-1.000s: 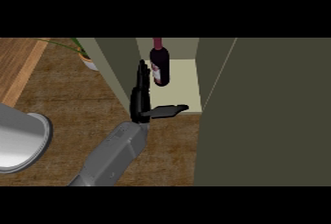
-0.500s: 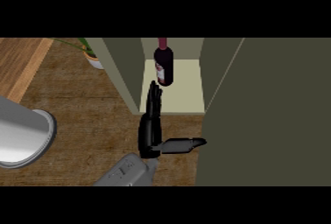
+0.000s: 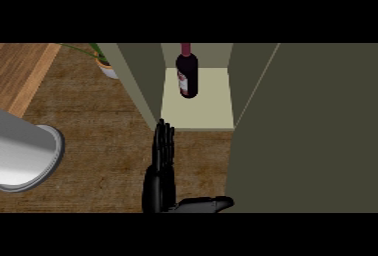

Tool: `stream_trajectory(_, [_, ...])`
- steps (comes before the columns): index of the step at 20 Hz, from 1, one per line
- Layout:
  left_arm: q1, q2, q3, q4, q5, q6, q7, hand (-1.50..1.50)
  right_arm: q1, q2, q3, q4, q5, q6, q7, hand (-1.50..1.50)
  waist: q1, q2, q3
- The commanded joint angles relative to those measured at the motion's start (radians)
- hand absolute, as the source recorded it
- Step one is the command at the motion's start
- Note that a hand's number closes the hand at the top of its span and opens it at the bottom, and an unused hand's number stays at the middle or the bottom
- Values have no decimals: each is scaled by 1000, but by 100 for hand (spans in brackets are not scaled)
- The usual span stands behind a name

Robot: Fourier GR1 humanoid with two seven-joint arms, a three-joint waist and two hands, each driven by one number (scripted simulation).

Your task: Pick up the wine, place it into the cabinet and close the cabinet

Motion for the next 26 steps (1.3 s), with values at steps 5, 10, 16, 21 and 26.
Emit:
stream_trajectory(5, [149,158,14,-218,-22,-93,11,-150,129,18,28,-64,-69,72,-64,-150,-3,2,0])
stream_trajectory(10, [252,281,-26,-402,-36,-106,33,-150,92,-16,0,-45,-173,112,4,150,2,1,0])
stream_trajectory(16, [308,390,6,-504,-37,-178,64,-150,115,-41,34,-128,-144,145,53,150,-3,1,0])
stream_trajectory(21, [409,460,51,-586,-12,-223,35,-150,159,-20,81,-111,-198,159,63,150,1,0,0])
stream_trajectory(26, [444,502,152,-588,40,-281,10,-150,243,28,208,-116,-196,148,115,150,-1,0,0])
